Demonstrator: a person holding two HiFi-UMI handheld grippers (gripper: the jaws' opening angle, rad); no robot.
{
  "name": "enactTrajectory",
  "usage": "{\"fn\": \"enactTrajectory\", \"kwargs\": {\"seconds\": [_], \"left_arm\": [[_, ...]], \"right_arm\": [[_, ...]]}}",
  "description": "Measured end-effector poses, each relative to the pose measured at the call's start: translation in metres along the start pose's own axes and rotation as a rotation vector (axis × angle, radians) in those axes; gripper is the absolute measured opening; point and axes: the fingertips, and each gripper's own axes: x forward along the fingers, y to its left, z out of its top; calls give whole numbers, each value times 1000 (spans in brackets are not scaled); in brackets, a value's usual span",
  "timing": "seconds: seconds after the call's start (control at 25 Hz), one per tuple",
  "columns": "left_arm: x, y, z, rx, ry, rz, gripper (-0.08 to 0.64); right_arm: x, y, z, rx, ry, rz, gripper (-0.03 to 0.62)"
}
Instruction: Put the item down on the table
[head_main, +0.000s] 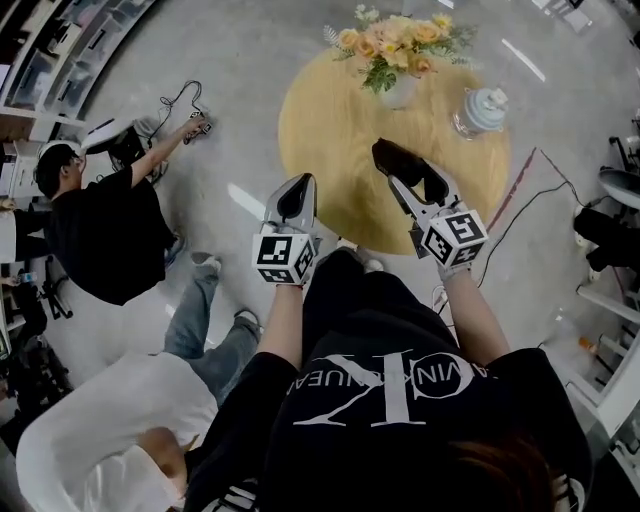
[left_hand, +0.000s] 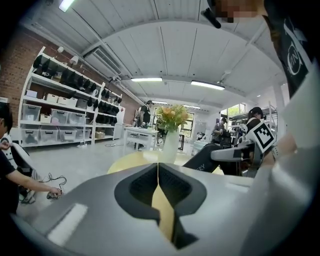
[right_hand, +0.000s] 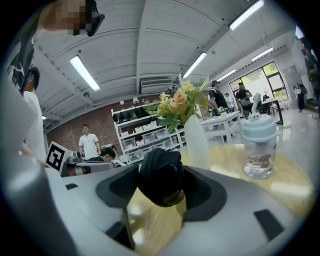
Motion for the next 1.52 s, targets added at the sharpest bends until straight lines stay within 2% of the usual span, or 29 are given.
{"fn": "enactTrajectory", "kwargs": {"seconds": [0.4, 0.56, 0.92, 1.16, 1.52], "left_arm": [[4, 22, -6, -13, 24, 14, 17], [7, 27, -7, -17, 28, 15, 17], [16, 26, -7, -24, 34, -11, 17], [16, 26, -10, -28, 41, -13, 17], [15, 29, -10, -36, 36, -9, 17]], "right_arm": [[47, -5, -4, 8, 7, -7, 278], [46, -5, -23, 6, 60, -8, 278], [35, -5, -81, 91, 244, -14, 278], [37, -4, -99, 49, 334, -23, 278], [37, -9, -106, 12, 404, -63, 279]]}}
